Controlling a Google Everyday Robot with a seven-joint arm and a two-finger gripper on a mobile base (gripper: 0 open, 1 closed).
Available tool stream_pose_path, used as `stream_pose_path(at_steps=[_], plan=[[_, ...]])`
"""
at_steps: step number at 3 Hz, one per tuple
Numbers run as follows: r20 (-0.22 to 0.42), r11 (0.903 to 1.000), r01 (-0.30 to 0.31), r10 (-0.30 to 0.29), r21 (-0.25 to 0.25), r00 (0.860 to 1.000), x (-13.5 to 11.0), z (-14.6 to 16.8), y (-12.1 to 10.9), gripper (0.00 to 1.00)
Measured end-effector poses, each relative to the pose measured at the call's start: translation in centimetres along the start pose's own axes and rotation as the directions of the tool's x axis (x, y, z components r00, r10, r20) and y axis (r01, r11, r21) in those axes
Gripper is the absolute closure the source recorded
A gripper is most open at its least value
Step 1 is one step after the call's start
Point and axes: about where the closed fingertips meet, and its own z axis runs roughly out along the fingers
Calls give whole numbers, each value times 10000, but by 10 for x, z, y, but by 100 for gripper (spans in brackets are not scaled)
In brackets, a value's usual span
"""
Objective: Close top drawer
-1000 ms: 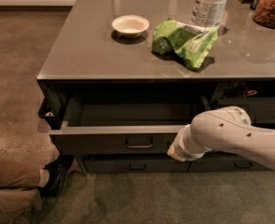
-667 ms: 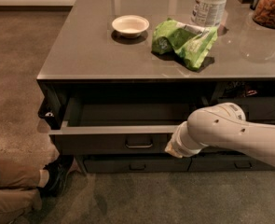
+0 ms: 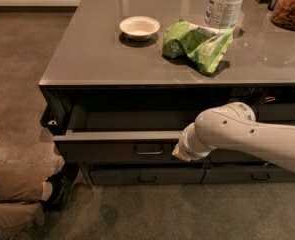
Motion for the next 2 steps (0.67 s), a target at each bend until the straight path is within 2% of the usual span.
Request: stream_pose_path(at_steps=[1, 2], plan=[[37, 9999, 57, -58, 118, 10000, -9, 1, -8, 82], [27, 9997, 121, -122, 195, 9999, -15, 1, -15, 58]])
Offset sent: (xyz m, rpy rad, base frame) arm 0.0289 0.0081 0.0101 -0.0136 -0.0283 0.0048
